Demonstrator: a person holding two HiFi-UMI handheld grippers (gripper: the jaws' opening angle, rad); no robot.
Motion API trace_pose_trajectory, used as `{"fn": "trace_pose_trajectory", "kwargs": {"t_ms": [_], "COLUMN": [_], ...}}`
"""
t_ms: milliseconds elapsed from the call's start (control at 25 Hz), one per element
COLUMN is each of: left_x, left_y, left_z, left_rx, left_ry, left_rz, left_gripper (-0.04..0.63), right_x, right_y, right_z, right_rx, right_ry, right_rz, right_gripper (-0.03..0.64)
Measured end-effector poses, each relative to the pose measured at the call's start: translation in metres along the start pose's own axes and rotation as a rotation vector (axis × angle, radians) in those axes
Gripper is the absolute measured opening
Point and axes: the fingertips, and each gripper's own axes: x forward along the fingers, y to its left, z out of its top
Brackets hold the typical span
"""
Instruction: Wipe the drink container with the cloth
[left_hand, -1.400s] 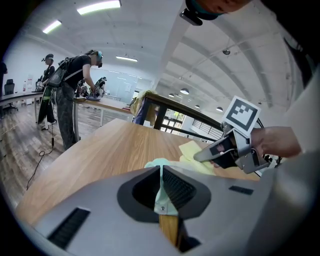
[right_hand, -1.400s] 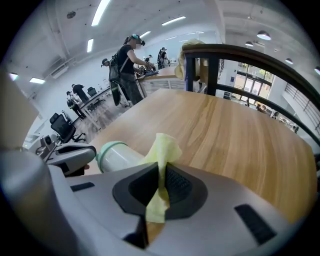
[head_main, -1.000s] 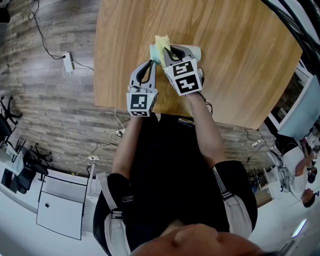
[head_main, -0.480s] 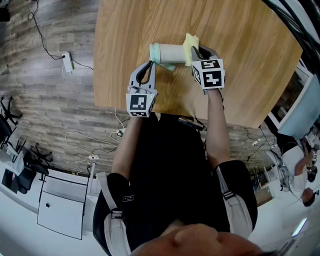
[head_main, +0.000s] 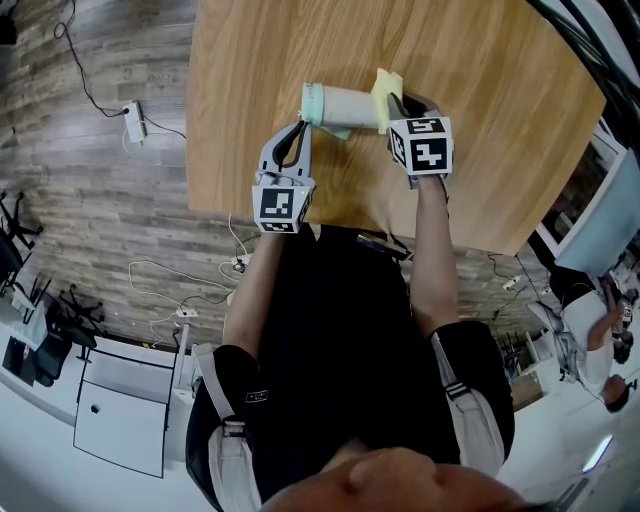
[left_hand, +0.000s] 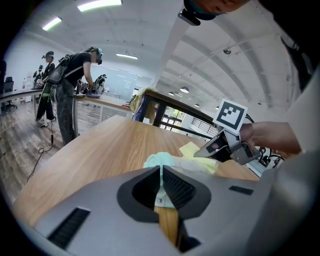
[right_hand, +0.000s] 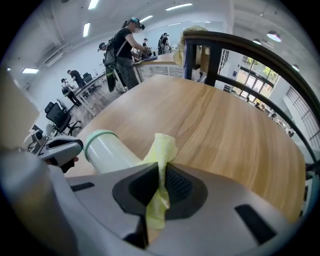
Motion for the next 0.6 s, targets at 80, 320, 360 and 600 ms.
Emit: {"fn": "trace_pose_trajectory", "kwargs": {"t_ms": [80, 320, 360, 600], "left_x": [-0.001, -0.002, -0.001, -0.003], "left_y": [0.0, 0.0, 0.0, -0.003], "left_z": [0.0, -0.004, -0.005, -0.008], "left_rx": [-0.003, -0.003, -0.003, 0.002], "left_ry": [0.001, 0.008, 0.01, 0.022], "left_rz": [0.0, 0.004, 0.004, 0.003], "left_gripper": [0.028, 0.028, 0.028, 0.028], "right_x": [0.002, 0.009, 0.009, 0.004], "right_y": [0.018, 0.081, 0.089, 0.107], "right_z": [0.009, 0.038, 0.041, 0.046], "right_rx": [-0.025, -0.109, -0.118, -0.122], "right_ry": [-0.003, -0.037, -0.045, -0.075], "right_rz": [0.027, 0.139, 0.157, 0.202], "right_gripper": [0.043, 0.043, 0.043, 0.043]}}
